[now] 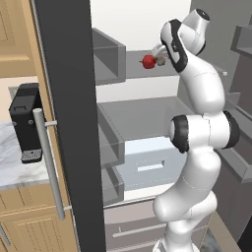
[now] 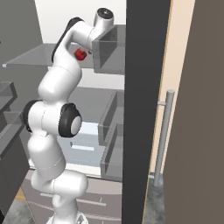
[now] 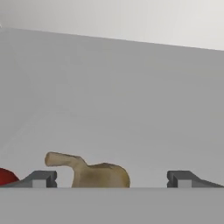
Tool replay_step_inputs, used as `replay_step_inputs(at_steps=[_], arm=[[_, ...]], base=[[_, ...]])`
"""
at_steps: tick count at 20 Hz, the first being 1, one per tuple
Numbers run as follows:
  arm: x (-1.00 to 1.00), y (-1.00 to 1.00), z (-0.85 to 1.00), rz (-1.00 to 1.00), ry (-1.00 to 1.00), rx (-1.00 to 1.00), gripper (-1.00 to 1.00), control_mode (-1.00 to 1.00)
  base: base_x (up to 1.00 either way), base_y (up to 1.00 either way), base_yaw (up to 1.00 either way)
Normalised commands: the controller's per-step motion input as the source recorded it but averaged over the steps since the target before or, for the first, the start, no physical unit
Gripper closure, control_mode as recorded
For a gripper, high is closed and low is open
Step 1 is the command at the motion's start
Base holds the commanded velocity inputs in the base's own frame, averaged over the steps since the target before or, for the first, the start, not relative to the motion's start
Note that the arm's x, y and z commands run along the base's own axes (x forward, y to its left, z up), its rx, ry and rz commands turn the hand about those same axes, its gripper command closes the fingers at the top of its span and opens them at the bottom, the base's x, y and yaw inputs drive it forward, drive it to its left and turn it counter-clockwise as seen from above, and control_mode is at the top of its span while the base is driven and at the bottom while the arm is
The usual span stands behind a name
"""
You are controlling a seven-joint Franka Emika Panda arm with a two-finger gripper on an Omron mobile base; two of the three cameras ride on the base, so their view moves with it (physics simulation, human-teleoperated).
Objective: Retrieve the bottle and the shaker from the cabinet and place them next to the mixing bowl on the counter. Then add garlic from the fridge to the mixing bowl.
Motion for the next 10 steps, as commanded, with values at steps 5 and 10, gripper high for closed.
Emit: replay_step_inputs(at_steps=[5, 10], arm=[[0.05, 0.0, 0.0, 0.09, 0.03, 0.0, -1.0, -1.0], [0.0, 0.0, 0.0, 0.05, 0.01, 0.0, -1.0, -1.0]], base=[[0.0, 0.0, 0.0], [0.0, 0.0, 0.0]])
